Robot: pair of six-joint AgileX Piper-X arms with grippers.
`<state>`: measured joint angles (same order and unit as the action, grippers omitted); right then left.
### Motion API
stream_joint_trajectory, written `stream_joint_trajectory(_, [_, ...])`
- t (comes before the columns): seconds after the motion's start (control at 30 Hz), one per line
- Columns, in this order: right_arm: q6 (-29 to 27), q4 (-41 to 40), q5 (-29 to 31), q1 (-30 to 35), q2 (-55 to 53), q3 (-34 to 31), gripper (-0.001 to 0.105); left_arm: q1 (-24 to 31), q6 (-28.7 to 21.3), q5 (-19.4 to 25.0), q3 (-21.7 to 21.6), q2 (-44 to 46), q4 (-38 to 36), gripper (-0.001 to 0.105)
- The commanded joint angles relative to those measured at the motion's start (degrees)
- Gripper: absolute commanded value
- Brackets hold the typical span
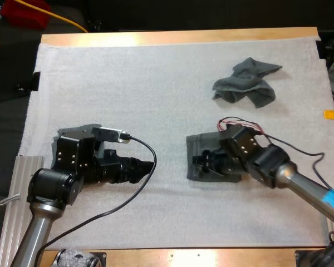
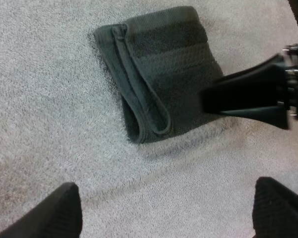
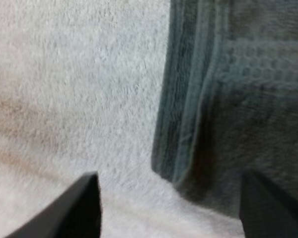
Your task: Pick towel from pile, fold and stack
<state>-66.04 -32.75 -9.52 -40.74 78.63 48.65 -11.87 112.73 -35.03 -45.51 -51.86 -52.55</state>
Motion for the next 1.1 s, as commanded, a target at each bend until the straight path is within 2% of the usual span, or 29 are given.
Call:
stream_joint_trajectory(0.0, [-2.05, -2.39, 1.93, -0.12, -2.14, 0.41, 0.067, 0.1, 0.12, -0.4, -0.21, 0.17, 0.07, 0.069])
stream_joint_trajectory(0.1, [-4.11, -6.02, 4.35, -0.12, -6.56, 0.41, 0.073, 0.1, -0.29, -0.4, -0.21, 0.17, 0.07, 0.069])
stream_joint_trajectory(0.2, [-5.98, -8.64, 4.83, -0.12, -10.79, 0.41, 0.073, 0.1, -0.85, -0.4, -0.21, 0.17, 0.07, 0.069])
stream_joint_trajectory(0.7, [-6.24, -23.94, 5.85, -0.12, -27.56, 0.41, 0.074, 0.1, -1.16, -0.4, -0.21, 0.17, 0.18, 0.069])
stream_joint_trajectory(0.87, [-6.24, -25.1, 5.85, -0.12, -31.39, 0.41, 0.083, 0.1, -1.16, -0.63, -0.21, 0.17, 0.18, 0.069])
stream_joint_trajectory(1.07, [-7.0, -24.97, 5.85, -0.12, -34.02, 0.41, 0.084, 0.1, -0.72, -0.86, -0.16, 0.17, 2.17, 0.069])
